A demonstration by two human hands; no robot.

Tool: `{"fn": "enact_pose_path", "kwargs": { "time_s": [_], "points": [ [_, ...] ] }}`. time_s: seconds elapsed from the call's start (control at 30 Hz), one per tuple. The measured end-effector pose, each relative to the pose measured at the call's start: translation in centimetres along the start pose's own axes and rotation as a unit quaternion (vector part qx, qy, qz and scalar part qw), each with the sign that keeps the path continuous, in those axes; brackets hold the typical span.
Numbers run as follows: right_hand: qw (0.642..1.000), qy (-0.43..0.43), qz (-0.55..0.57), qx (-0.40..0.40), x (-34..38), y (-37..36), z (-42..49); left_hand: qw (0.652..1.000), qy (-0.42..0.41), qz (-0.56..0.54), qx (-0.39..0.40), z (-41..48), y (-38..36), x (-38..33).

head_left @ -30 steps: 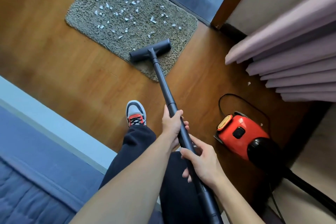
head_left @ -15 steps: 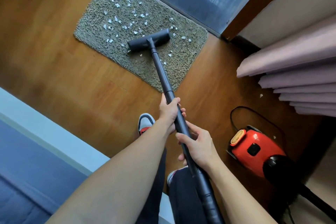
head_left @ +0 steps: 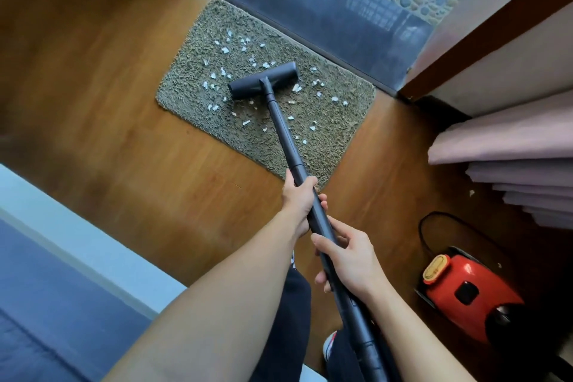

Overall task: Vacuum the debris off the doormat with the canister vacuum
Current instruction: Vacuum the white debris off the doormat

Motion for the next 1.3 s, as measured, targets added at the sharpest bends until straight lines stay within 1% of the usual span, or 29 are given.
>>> {"fn": "enact_pose_path", "kwargs": {
  "time_s": [0.23, 0.4, 0.6, 0.8, 1.07, 1.3],
  "points": [
    [1.0, -0.006, -0.001, -0.002, -2.2, 2.1, -1.9, 1.0, 0.012, 0.013, 0.011, -1.9, -1.5, 2.7],
    [1.0, -0.02, -0.018, -0.005, -5.1, 6.0, -4.8, 0.999, 0.014, 0.027, 0.011, -4.4, -4.1, 7.3],
    [0.999, -0.032, -0.033, -0.003, -8.9, 10.8, -8.2, 0.999, 0.029, 0.015, 0.016, -7.8, -7.0, 12.8],
    [0.999, -0.032, -0.035, -0.001, -11.5, 13.3, -11.1, 0.999, 0.043, 0.008, 0.021, -10.5, -8.6, 16.4],
    [0.999, -0.034, -0.026, -0.006, -13.1, 14.3, -13.1, 0.998, 0.043, 0.014, 0.031, -12.2, -9.0, 18.4],
    [0.999, -0.039, -0.025, -0.015, -12.9, 12.9, -12.1, 0.998, 0.037, 0.033, 0.034, -11.0, -8.0, 17.6]
  ]
}}
Point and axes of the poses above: each hand's wrist, its own z-axis towards the middle knuckle, its own y-axis out of the back of the hand, x = y × z, the point moved 3 cm from there along z, towards the middle knuckle, and after that the axes turned 12 degrees about z, right-handed, at the moved point
